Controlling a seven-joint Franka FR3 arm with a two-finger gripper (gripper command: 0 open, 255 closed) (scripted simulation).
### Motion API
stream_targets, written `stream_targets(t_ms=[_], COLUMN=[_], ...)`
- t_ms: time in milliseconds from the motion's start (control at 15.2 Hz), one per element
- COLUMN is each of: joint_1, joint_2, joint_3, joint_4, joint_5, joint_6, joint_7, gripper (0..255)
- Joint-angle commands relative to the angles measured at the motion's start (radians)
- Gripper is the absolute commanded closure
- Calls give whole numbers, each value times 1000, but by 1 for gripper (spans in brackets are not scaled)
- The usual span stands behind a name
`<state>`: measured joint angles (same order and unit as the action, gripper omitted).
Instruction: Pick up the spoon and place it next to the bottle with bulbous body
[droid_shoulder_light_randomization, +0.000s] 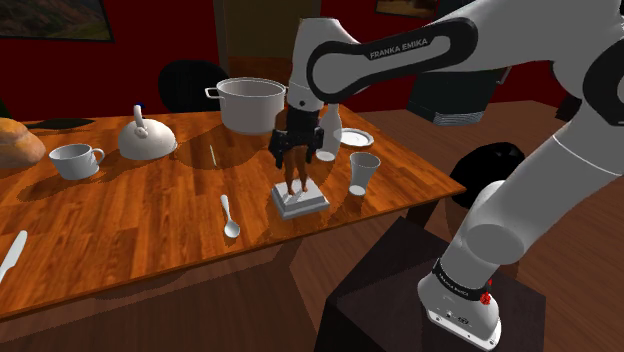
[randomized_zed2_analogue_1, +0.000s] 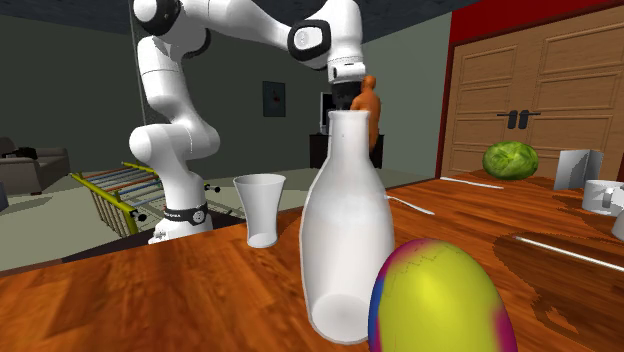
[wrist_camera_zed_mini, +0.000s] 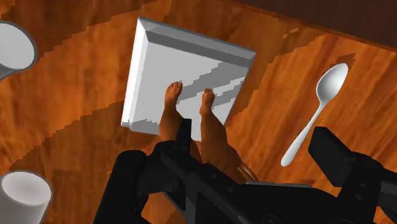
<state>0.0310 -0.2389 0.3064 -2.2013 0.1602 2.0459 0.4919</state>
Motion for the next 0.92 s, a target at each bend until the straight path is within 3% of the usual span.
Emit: stream_targets(t_ms=[0, 462, 858], joint_1=[3, 18, 67], joint_2=[119, 387, 622], joint_3=[21, 66, 62], joint_4=[35, 229, 450], joint_5=[-3, -45, -93], joint_6=[-50, 41, 72], joint_7=[45, 188, 297], gripper=[0, 0, 0])
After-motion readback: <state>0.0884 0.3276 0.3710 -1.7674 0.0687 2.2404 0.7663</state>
